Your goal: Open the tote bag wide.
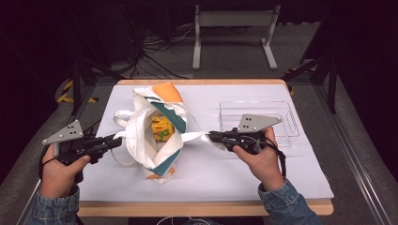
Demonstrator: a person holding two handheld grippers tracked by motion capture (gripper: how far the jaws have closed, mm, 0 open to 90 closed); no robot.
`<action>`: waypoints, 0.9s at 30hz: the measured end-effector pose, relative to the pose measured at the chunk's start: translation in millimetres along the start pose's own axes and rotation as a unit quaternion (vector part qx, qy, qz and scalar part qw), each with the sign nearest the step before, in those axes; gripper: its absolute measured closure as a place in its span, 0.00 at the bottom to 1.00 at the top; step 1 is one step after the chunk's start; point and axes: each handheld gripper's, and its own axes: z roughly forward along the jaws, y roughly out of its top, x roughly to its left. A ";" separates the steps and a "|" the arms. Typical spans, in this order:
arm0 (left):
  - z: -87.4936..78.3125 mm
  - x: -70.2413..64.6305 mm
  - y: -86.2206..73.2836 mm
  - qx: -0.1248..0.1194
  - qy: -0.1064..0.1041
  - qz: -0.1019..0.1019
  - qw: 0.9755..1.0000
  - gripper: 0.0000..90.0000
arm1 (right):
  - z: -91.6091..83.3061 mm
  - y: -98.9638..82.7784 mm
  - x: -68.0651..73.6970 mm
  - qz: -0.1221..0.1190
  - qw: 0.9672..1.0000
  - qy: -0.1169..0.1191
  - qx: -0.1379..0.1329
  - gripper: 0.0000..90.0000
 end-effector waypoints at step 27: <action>-8.9 12.8 -6.3 -0.002 0.028 -0.021 0.999 0.88 | -24.4 -46.7 -10.2 0.054 0.997 -0.017 0.057 0.97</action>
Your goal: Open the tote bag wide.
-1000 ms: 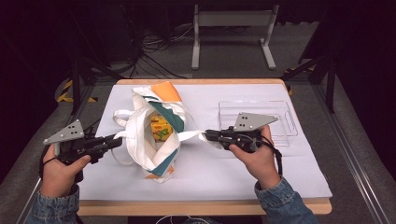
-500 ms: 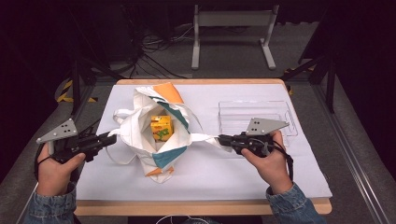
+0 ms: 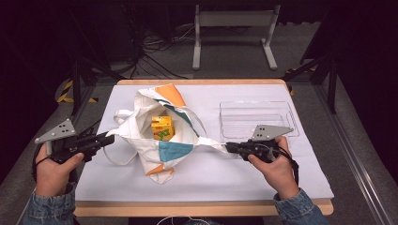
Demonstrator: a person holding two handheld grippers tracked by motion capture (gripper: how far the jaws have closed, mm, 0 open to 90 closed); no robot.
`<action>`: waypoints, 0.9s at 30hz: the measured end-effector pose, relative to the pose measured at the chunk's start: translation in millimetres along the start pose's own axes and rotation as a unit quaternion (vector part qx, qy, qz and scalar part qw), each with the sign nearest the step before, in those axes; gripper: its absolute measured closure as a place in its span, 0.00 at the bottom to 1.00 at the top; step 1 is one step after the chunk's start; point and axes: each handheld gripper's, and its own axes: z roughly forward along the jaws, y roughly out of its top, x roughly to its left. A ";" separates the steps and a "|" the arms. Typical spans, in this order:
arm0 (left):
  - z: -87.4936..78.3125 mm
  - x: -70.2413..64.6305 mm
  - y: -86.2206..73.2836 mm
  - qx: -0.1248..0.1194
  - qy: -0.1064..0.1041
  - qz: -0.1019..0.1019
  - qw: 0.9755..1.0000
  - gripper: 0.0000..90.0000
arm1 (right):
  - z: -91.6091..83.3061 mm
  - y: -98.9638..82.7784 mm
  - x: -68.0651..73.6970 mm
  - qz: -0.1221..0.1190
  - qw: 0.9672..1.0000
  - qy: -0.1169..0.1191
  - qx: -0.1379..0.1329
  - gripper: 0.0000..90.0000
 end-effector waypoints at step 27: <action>8.3 -9.2 0.6 0.063 0.008 0.023 0.998 0.82 | 28.1 -35.7 0.2 0.023 0.996 -0.003 0.091 0.84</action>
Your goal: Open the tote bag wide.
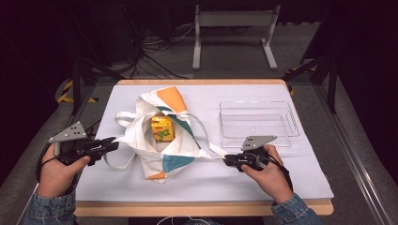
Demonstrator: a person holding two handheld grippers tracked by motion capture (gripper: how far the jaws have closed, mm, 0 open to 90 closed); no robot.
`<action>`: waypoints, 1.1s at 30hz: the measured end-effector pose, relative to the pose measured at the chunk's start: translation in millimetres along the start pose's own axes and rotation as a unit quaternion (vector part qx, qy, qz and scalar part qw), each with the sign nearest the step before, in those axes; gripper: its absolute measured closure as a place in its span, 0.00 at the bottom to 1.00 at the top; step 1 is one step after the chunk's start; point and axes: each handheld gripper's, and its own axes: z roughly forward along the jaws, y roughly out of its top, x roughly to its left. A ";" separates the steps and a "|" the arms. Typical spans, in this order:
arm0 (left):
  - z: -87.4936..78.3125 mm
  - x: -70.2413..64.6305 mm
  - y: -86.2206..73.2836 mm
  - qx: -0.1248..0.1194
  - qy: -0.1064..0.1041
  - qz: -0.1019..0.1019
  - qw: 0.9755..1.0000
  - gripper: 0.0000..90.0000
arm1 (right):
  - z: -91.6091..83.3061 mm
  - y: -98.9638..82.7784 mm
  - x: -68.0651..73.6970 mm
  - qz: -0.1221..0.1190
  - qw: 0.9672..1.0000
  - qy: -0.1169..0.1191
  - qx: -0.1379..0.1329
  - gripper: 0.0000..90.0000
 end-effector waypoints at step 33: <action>32.3 -10.5 27.7 -0.036 0.026 -0.022 0.999 0.33 | 48.0 125.8 20.0 -0.066 0.991 0.015 -0.112 0.50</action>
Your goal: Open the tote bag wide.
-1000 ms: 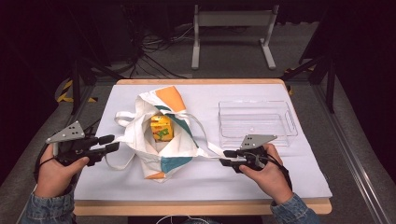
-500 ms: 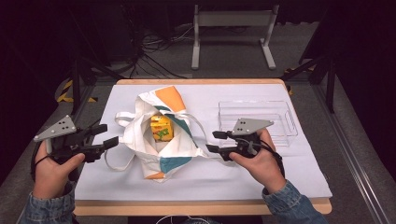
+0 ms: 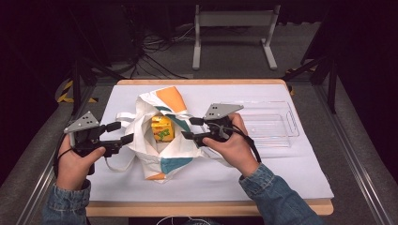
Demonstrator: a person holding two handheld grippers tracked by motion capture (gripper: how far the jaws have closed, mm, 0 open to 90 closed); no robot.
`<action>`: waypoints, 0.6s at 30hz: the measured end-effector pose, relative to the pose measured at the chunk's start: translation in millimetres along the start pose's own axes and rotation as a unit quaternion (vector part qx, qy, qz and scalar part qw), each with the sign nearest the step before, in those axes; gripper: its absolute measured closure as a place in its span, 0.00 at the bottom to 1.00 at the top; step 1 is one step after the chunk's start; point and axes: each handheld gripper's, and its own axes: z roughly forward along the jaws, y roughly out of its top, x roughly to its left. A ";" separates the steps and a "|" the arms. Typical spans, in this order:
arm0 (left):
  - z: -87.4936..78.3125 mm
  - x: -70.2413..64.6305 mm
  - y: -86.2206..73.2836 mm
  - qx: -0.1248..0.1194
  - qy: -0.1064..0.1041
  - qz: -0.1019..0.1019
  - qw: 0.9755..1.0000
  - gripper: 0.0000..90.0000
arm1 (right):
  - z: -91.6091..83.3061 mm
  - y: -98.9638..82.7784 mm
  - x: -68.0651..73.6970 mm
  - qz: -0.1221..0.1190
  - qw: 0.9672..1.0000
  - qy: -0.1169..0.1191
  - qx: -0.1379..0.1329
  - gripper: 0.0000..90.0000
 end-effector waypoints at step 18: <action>19.5 9.4 -11.4 0.028 -0.001 -0.006 1.000 0.39 | 50.6 6.0 -8.8 -0.018 0.999 -0.016 0.029 0.61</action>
